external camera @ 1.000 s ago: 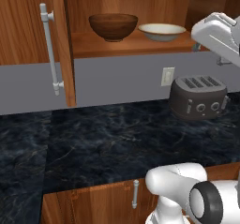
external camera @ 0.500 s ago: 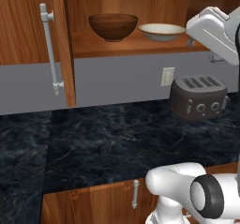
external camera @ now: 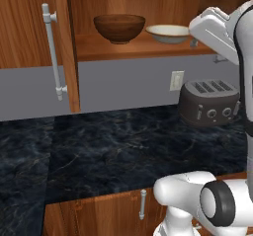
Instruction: Move the bowls from the cabinet to the plates on the dining table.
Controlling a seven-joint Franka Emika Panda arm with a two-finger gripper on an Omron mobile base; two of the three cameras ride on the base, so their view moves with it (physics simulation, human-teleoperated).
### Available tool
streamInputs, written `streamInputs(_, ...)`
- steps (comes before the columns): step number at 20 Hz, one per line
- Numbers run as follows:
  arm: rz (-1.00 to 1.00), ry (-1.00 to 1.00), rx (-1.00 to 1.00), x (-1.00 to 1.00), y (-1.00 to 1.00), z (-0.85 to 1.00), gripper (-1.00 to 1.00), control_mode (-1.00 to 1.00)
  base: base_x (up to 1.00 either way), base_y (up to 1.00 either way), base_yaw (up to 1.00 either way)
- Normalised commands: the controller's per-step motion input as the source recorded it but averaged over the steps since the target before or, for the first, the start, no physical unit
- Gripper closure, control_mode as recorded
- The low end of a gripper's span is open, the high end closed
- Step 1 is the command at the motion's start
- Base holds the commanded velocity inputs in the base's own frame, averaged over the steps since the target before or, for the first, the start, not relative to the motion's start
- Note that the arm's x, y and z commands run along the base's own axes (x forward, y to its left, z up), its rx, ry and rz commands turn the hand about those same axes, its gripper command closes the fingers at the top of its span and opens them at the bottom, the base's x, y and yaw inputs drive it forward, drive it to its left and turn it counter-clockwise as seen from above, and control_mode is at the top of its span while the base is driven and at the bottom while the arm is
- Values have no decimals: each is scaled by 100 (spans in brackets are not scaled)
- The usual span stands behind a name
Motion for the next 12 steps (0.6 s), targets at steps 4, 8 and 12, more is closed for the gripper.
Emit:
streamInputs(4, -1, -6, 0, 31, 0, -30, -100, -100, 0, 0, 0)
streamInputs(8, -2, 0, 0, 25, 7, 11, -100, -100, 0, 0, 0)
streamInputs(12, -3, 0, 0, 22, 14, 29, -100, -100, 0, 0, 0)
